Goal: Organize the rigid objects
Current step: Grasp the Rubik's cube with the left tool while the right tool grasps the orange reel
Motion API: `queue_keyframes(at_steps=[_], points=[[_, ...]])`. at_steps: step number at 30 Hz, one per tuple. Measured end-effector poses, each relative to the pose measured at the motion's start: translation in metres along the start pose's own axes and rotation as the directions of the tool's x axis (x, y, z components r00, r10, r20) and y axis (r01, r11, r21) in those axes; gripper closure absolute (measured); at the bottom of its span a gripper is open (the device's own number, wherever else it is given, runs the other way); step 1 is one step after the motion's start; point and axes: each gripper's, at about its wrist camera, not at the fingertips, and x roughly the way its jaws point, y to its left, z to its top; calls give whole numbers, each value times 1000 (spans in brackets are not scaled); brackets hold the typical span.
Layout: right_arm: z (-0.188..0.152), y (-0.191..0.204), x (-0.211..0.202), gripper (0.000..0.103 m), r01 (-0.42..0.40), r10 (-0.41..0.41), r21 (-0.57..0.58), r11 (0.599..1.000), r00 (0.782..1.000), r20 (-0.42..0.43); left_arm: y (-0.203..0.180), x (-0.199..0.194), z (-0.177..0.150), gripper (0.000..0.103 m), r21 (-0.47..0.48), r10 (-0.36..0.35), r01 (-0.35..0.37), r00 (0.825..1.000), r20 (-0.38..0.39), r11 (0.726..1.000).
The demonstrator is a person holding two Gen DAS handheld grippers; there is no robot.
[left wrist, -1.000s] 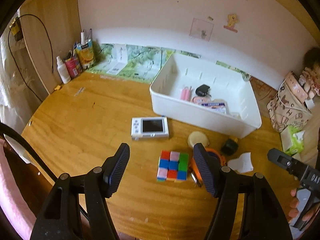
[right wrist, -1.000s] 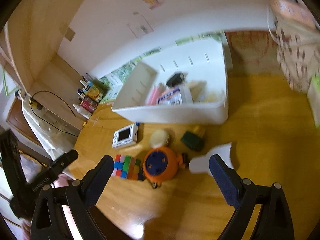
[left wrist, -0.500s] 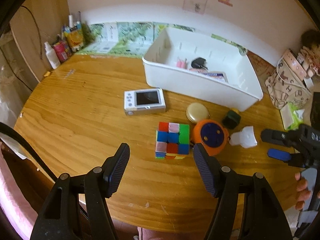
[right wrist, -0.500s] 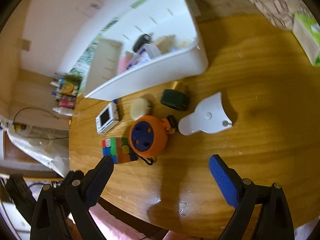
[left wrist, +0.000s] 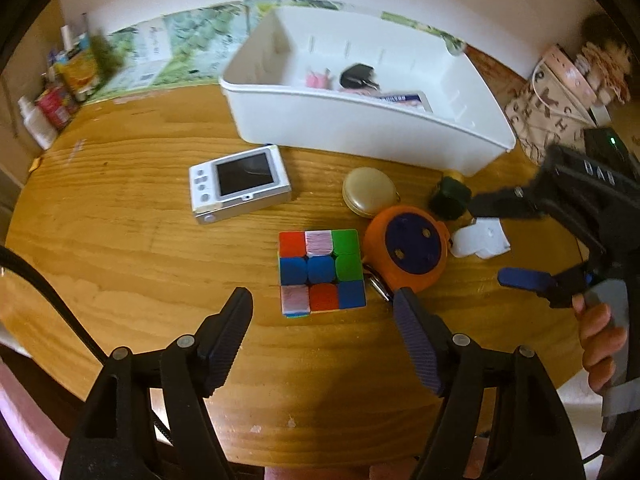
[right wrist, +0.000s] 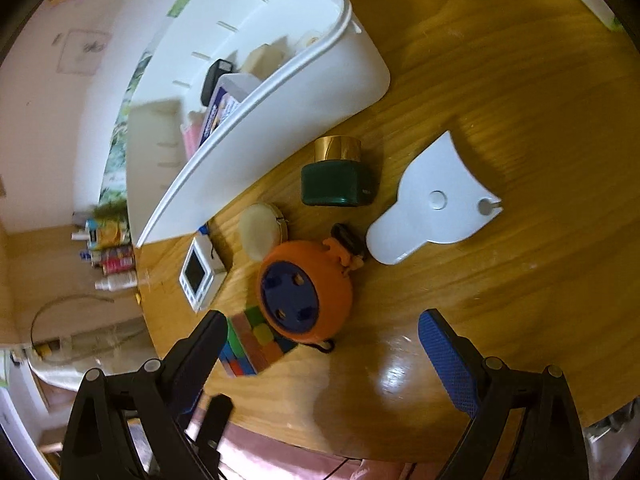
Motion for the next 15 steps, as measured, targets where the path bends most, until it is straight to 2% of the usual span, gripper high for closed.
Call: queue_keyframes(at_steps=[7, 15], points=[[6, 6, 22, 6, 19, -17, 113, 993, 1000, -18, 4, 23, 8, 27, 29, -55, 57, 996, -76, 998], [9, 15, 47, 6, 99, -92, 180, 979, 995, -47, 13, 43, 18, 27, 16, -139, 143, 980, -144, 990]])
